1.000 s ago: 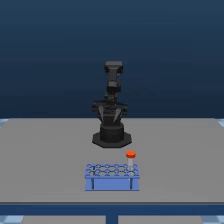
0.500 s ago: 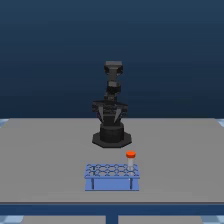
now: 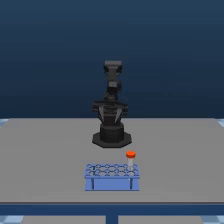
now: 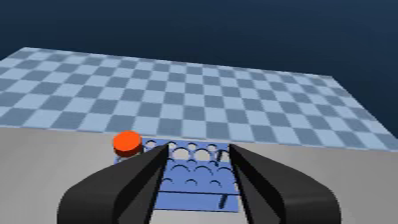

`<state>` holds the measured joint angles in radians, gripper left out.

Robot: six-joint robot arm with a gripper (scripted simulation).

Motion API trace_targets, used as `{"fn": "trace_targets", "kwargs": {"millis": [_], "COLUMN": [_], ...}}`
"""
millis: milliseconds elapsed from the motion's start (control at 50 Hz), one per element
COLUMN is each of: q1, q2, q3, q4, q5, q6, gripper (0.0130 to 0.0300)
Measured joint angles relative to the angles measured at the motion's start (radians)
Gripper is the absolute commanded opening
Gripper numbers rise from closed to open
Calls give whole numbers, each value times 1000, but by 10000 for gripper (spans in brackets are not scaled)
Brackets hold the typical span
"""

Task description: Pick up the centrifuge tube on the rack

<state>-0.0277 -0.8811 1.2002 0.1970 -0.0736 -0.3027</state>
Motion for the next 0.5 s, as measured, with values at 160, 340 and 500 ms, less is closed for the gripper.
{"fn": "trace_targets", "kwargs": {"millis": [160,340,500], "q1": [12,28,45], "q2": [10,24,39], "q3": [-3,-7,-12], "q4": [106,246,373], "q5": [-7,-17,-28], "q6": [-99,-227,-344], "gripper": [300,300,300]}}
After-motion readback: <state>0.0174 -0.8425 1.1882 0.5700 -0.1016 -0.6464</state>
